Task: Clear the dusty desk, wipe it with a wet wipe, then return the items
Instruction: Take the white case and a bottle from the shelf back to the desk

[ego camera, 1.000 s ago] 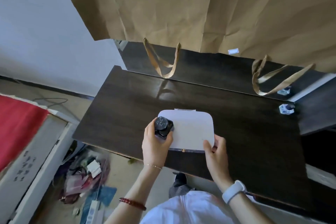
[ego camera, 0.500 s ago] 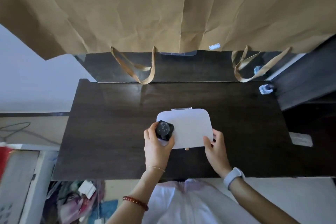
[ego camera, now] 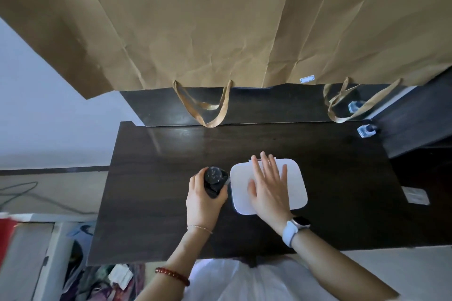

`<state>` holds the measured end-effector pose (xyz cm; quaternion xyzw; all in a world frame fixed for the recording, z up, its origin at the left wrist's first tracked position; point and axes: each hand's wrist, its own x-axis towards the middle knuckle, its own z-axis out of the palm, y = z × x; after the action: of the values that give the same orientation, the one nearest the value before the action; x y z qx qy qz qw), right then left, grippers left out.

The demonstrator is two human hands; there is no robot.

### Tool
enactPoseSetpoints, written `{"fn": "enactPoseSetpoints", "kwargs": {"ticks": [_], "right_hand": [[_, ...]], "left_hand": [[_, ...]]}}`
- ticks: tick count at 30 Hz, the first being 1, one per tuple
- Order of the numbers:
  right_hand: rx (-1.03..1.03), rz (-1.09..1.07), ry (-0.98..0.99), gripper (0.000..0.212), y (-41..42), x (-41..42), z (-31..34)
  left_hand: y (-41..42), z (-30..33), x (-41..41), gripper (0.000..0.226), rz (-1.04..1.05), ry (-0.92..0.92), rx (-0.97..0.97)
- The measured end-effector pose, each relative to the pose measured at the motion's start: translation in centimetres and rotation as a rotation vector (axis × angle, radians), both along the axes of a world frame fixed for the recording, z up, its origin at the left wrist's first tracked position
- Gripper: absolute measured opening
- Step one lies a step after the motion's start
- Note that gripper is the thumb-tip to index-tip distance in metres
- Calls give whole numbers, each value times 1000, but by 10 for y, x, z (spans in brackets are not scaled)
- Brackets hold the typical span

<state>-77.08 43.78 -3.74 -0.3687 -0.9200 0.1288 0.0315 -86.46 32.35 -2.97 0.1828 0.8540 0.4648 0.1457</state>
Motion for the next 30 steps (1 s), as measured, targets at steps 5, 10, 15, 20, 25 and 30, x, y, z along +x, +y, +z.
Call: {"fn": "enactPoseSetpoints", "kwargs": {"ticks": [5, 10, 15, 20, 25, 30], "right_hand": [[5, -20, -174, 52, -17, -26, -15], [9, -53, -197, 52, -21, -23, -27], [-13, -80, -229, 63, -20, -26, -25], [-4, -72, -221, 62, -20, -26, -24], [-11, -67, -218, 61, -21, -24, -25], [-30, -96, -203, 63, -21, -25, -24]], "left_hand": [[-24, -5, -65, 54, 134, 47, -29], [-33, -15, -127, 51, 255, 45, -62], [-29, -32, -175, 51, 253, 50, -134], [-16, -38, -205, 54, 245, 47, -143], [-6, -36, -219, 57, 234, 34, -201], [-4, -34, -217, 65, 222, 11, -237]]}}
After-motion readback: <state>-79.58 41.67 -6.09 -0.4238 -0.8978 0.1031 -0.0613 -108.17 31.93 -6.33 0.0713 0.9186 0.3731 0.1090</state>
